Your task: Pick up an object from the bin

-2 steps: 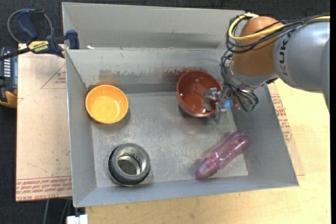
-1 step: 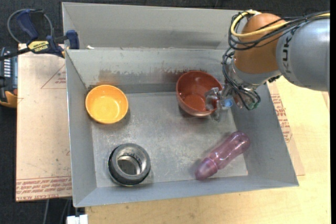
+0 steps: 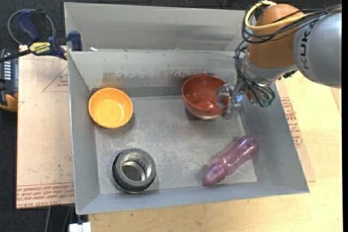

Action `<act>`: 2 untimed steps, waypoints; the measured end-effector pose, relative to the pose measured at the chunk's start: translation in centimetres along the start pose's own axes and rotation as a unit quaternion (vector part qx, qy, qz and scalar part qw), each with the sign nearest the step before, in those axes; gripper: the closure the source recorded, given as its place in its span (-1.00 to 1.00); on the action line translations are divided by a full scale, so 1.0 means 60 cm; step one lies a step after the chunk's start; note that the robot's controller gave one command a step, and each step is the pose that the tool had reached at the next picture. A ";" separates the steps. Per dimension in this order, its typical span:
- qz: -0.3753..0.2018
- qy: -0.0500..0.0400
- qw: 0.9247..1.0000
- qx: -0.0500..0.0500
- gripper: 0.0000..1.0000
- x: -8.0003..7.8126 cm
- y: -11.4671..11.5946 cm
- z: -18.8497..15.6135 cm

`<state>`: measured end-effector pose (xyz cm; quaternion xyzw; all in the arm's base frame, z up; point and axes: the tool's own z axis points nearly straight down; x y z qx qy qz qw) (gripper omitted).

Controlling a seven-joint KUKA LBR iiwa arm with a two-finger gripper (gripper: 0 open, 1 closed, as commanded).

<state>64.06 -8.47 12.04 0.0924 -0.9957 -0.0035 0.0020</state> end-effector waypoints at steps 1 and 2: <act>0.000 0.000 1.000 -0.001 1.00 0.001 0.001 -0.021; 0.000 0.002 1.000 -0.001 1.00 0.002 0.003 -0.071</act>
Offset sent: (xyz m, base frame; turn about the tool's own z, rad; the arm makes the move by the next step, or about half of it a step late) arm 0.0002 0.0001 0.0640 -0.0001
